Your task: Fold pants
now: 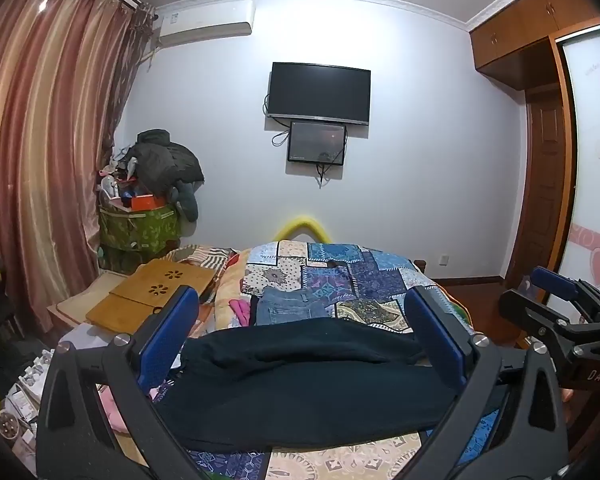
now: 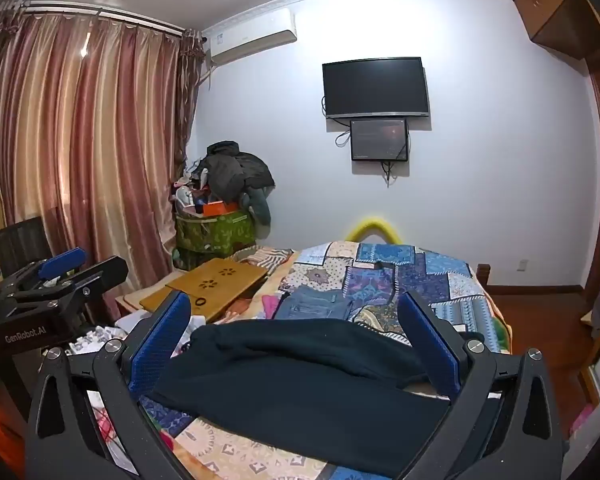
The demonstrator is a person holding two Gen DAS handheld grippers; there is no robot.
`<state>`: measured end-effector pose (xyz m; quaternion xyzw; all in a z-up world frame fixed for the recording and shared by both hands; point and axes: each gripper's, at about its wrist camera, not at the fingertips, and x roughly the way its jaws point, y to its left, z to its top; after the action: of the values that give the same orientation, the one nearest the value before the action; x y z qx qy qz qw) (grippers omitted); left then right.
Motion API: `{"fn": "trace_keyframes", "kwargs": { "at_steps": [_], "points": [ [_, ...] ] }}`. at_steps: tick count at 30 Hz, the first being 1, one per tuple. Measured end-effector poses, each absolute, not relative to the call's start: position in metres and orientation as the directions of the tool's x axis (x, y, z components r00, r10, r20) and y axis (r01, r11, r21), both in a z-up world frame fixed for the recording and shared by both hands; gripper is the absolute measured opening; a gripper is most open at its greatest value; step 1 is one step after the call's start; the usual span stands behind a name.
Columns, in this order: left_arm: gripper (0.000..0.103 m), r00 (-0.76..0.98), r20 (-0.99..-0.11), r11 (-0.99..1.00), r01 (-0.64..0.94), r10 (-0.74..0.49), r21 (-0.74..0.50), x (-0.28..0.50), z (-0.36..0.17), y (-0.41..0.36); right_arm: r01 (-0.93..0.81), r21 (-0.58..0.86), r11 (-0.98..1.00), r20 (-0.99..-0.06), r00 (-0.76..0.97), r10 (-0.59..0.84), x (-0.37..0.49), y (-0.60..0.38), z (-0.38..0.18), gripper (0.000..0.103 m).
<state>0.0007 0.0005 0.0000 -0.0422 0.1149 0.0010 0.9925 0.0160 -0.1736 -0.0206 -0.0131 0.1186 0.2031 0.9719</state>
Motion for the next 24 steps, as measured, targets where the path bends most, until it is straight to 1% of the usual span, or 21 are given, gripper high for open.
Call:
{"fn": "trace_keyframes", "kwargs": {
  "at_steps": [5,24],
  "points": [
    [0.103,0.977,-0.214,0.997,-0.013,-0.003,-0.076,0.0002,0.0000,-0.0005,-0.397,0.022,0.918,-0.240,0.889,0.390,0.0163,-0.1739,-0.0202,0.103],
    [0.103,0.975,-0.222,0.997,-0.002,-0.014,-0.074,0.0008,0.0002,-0.0008,-0.366,0.028,0.930,-0.240,0.901,0.362,0.0137,-0.1742,-0.0223,0.103]
  ]
}}
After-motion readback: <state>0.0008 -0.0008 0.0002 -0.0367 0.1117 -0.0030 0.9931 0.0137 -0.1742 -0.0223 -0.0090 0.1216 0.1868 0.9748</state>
